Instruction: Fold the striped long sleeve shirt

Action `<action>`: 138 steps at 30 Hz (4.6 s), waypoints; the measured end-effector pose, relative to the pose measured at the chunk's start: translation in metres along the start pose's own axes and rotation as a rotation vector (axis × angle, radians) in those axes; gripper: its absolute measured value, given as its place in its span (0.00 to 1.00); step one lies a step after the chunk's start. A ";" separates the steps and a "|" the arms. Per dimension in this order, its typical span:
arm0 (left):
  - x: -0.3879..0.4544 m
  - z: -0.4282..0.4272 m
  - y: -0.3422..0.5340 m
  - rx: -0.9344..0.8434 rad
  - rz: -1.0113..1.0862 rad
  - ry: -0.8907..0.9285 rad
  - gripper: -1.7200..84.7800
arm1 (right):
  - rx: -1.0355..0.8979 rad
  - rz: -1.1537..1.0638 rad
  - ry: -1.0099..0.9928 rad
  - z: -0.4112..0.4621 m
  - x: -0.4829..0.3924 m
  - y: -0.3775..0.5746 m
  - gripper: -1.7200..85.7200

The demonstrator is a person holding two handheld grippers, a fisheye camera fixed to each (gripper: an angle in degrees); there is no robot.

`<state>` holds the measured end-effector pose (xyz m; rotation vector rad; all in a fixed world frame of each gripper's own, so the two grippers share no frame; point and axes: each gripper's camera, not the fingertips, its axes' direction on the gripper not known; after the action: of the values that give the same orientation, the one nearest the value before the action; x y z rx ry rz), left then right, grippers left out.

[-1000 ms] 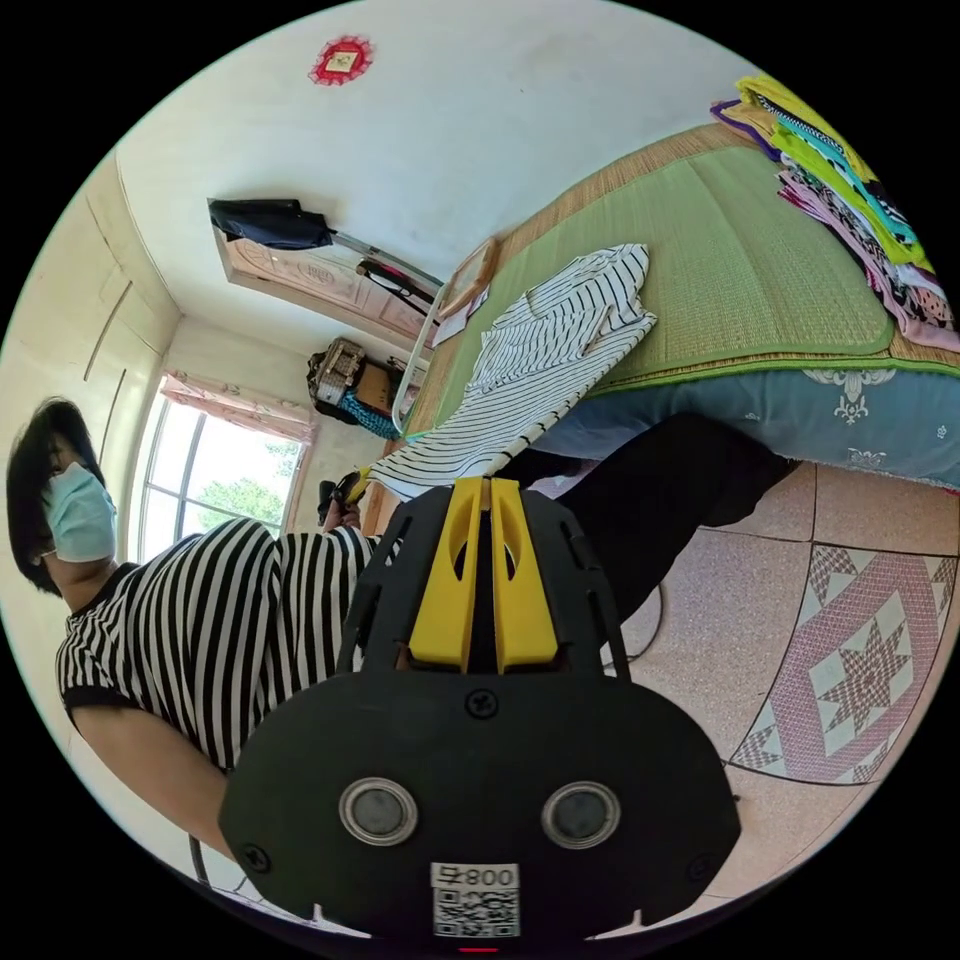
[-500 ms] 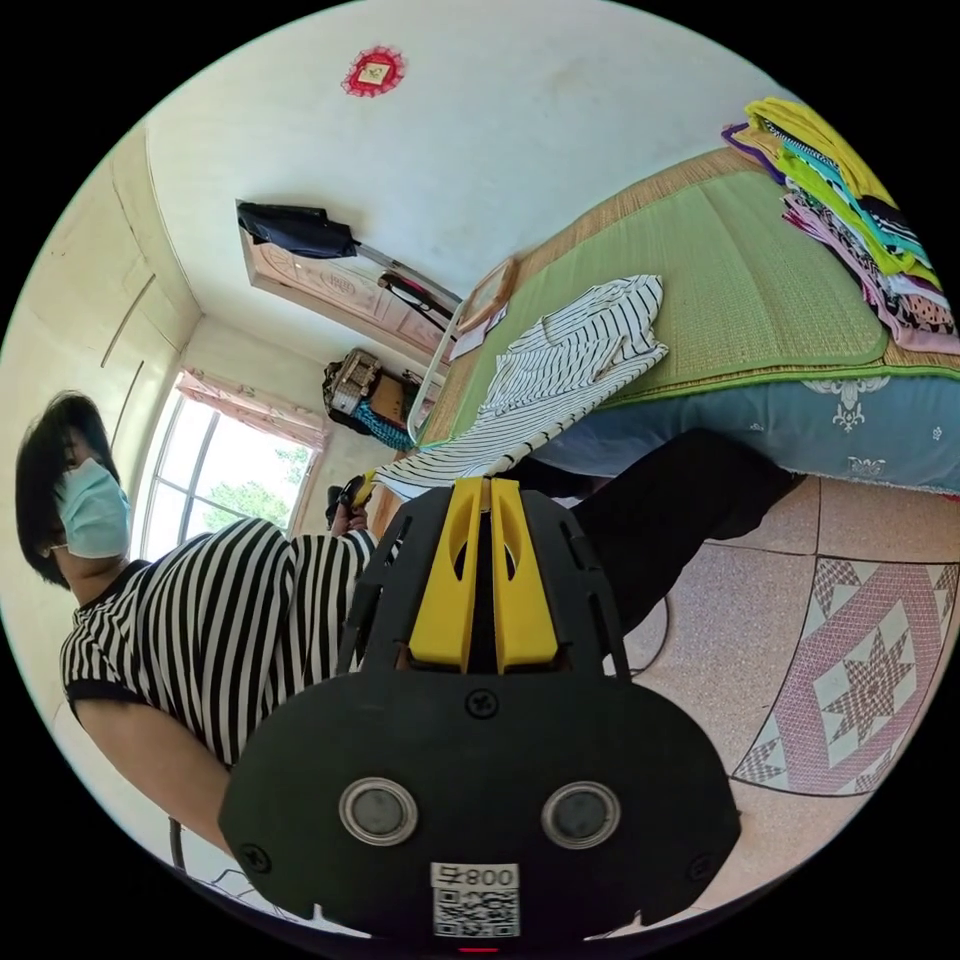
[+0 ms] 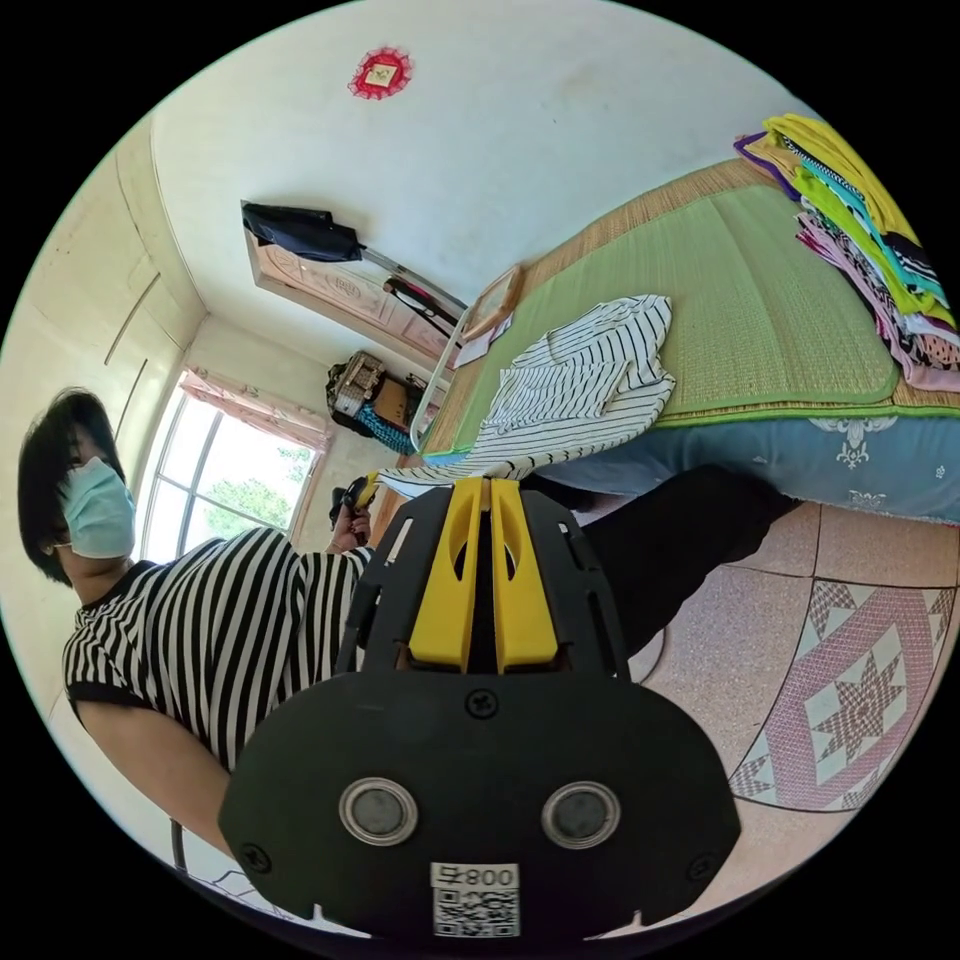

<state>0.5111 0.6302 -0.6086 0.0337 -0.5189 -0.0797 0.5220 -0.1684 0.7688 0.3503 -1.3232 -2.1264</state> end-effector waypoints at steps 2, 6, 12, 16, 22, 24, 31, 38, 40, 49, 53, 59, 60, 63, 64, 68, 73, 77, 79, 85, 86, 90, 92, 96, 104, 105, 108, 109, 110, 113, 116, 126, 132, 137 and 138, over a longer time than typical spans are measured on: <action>-0.003 0.011 -0.019 0.008 -0.003 0.010 0.03 | 0.005 -0.005 -0.002 -0.001 0.001 -0.012 0.03; -0.006 0.032 -0.052 0.008 0.001 0.021 0.03 | 0.018 -0.025 0.007 -0.002 0.002 -0.044 0.03; -0.010 0.072 -0.116 0.009 0.013 0.027 0.03 | 0.051 -0.036 0.029 -0.003 0.008 -0.100 0.04; -0.018 0.107 -0.165 0.003 0.007 0.023 0.03 | 0.070 -0.022 0.028 0.001 0.018 -0.136 0.03; -0.029 0.159 -0.235 0.003 -0.014 0.016 0.03 | 0.079 0.017 0.031 0.009 0.035 -0.197 0.04; -0.032 0.176 -0.256 0.000 -0.018 0.008 0.03 | 0.078 0.037 0.039 0.012 0.042 -0.222 0.04; -0.049 0.243 -0.336 0.001 -0.065 -0.023 0.03 | 0.067 0.089 0.050 0.025 0.064 -0.292 0.04; -0.072 0.313 -0.410 -0.006 -0.128 -0.078 0.03 | 0.035 0.152 0.064 0.045 0.092 -0.370 0.04; -0.079 0.330 -0.427 -0.012 -0.145 -0.090 0.03 | 0.025 0.171 0.074 0.051 0.100 -0.388 0.04; -0.107 0.415 -0.505 -0.052 -0.201 -0.142 0.03 | -0.012 0.245 0.096 0.072 0.126 -0.466 0.04; -0.114 0.450 -0.537 -0.061 -0.210 -0.143 0.03 | -0.001 0.232 0.112 0.070 0.116 -0.494 0.04; -0.113 0.496 -0.571 -0.084 -0.194 -0.097 0.03 | 0.037 0.185 0.168 0.055 0.084 -0.517 0.04; -0.113 0.501 -0.574 -0.089 -0.194 -0.100 0.03 | 0.036 0.190 0.174 0.055 0.085 -0.523 0.04; -0.118 0.520 -0.591 -0.092 -0.210 -0.121 0.03 | 0.027 0.233 0.172 0.061 0.097 -0.545 0.04; -0.119 0.527 -0.597 -0.085 -0.216 -0.126 0.03 | 0.024 0.240 0.168 0.064 0.100 -0.550 0.04; -0.121 0.553 -0.617 -0.088 -0.231 -0.159 0.03 | -0.022 0.290 0.178 0.083 0.119 -0.586 0.04; -0.126 0.583 -0.638 -0.097 -0.268 -0.197 0.03 | -0.076 0.364 0.160 0.099 0.142 -0.616 0.04; -0.132 0.604 -0.654 -0.090 -0.312 -0.223 0.03 | -0.083 0.430 0.130 0.101 0.158 -0.629 0.04; -0.134 0.613 -0.661 -0.092 -0.326 -0.232 0.03 | -0.091 0.448 0.115 0.101 0.162 -0.633 0.04; -0.135 0.634 -0.679 -0.098 -0.369 -0.226 0.03 | -0.078 0.502 0.044 0.099 0.172 -0.642 0.04; -0.134 0.638 -0.683 -0.103 -0.374 -0.221 0.03 | -0.072 0.508 0.027 0.098 0.172 -0.644 0.04; -0.127 0.645 -0.695 -0.117 -0.370 -0.233 0.03 | -0.073 0.518 0.002 0.096 0.167 -0.650 0.03; -0.121 0.639 -0.703 -0.069 -0.380 -0.250 0.03 | -0.064 0.525 -0.008 0.095 0.164 -0.652 0.03; -0.102 0.639 -0.712 -0.061 -0.327 -0.251 0.03 | -0.033 0.530 -0.004 0.088 0.151 -0.655 0.02; -0.029 0.737 -0.707 -0.344 -0.093 -0.242 0.07 | -0.121 0.262 0.208 0.111 0.051 -0.672 0.02; -0.027 0.744 -0.707 -0.357 -0.094 -0.248 0.07 | -0.155 0.189 0.265 0.124 0.029 -0.675 0.02; -0.021 0.770 -0.709 -0.381 -0.113 -0.247 0.08 | -0.252 0.022 0.425 0.159 -0.020 -0.683 0.02; -0.020 0.778 -0.712 -0.390 -0.122 -0.262 0.08 | -0.273 -0.008 0.459 0.167 -0.028 -0.685 0.02; -0.017 0.784 -0.715 -0.394 -0.122 -0.276 0.07 | -0.312 -0.057 0.524 0.182 -0.041 -0.686 0.02; -0.008 0.794 -0.724 -0.396 -0.121 -0.289 0.05 | -0.392 -0.152 0.578 0.214 -0.065 -0.688 0.02; 0.005 0.803 -0.734 -0.415 -0.094 -0.327 0.04 | -0.406 -0.201 0.622 0.233 -0.083 -0.691 0.01; 0.036 0.819 -0.765 -0.410 -0.050 -0.362 0.02 | -0.372 -0.185 0.642 0.250 -0.109 -0.698 0.01; 0.054 0.824 -0.785 -0.380 -0.022 -0.358 0.02 | -0.338 -0.190 0.657 0.250 -0.122 -0.708 0.01; 0.072 0.819 -0.794 -0.348 0.006 -0.340 0.02 | -0.304 -0.181 0.655 0.245 -0.126 -0.721 0.01; 0.074 0.817 -0.793 -0.344 0.009 -0.333 0.02 | -0.293 -0.180 0.652 0.243 -0.127 -0.723 0.01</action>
<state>0.1159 -0.1764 0.0959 -0.3233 -0.8322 -0.1665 0.2423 0.3165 0.2348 0.9647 -0.6174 -2.0438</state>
